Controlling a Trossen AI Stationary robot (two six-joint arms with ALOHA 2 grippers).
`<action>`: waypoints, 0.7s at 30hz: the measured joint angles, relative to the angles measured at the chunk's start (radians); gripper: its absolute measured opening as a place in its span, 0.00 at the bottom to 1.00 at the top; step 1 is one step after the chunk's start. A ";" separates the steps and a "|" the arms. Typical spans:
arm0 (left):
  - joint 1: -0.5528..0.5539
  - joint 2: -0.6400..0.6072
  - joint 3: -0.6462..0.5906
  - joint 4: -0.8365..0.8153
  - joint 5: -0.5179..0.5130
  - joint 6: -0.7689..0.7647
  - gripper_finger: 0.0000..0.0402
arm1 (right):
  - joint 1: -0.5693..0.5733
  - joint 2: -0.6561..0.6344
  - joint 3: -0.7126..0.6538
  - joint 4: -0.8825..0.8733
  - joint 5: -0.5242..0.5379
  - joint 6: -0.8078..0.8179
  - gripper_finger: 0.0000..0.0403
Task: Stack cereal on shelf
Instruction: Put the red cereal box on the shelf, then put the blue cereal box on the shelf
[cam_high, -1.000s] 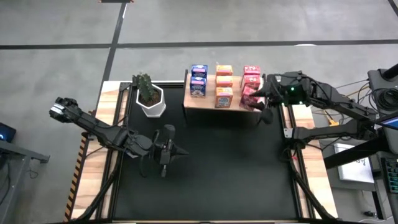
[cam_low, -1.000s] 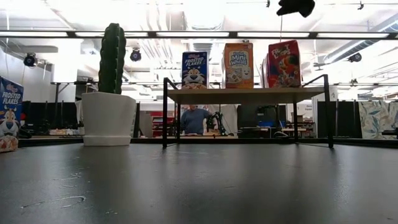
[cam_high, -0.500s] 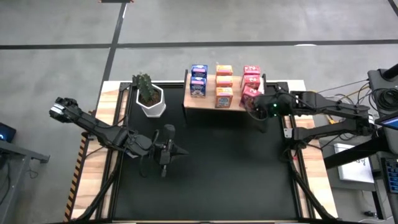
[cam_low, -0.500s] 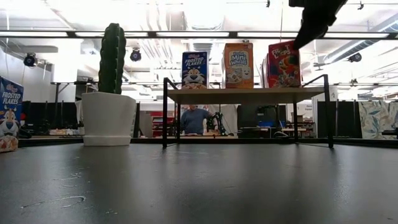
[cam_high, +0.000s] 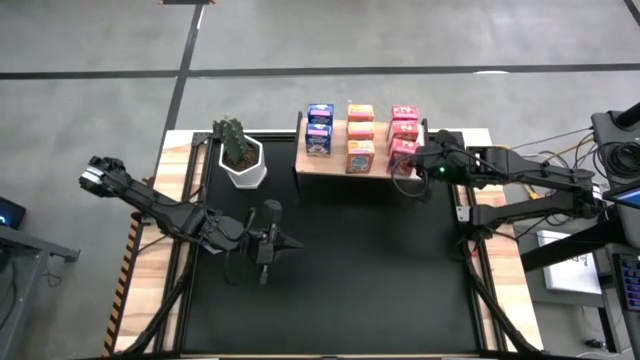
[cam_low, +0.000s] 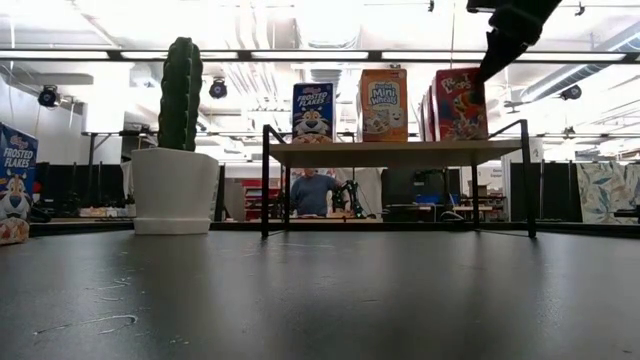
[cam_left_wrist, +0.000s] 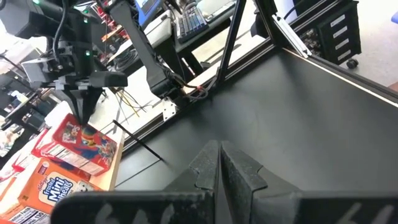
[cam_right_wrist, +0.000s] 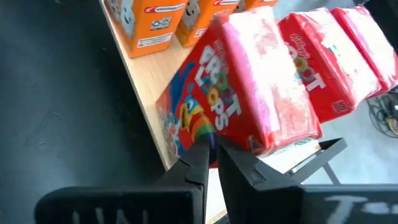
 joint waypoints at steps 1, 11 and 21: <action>0.000 0.000 0.000 0.000 0.000 0.000 0.00 | 0.000 0.000 0.000 0.000 0.001 -0.002 0.05; 0.000 0.000 0.000 0.000 0.000 -0.001 0.00 | 0.001 0.000 -0.004 -0.002 -0.002 -0.007 0.05; 0.000 0.000 0.000 -0.017 0.000 -0.103 0.00 | 0.104 -0.018 -0.021 0.049 -0.013 0.072 0.05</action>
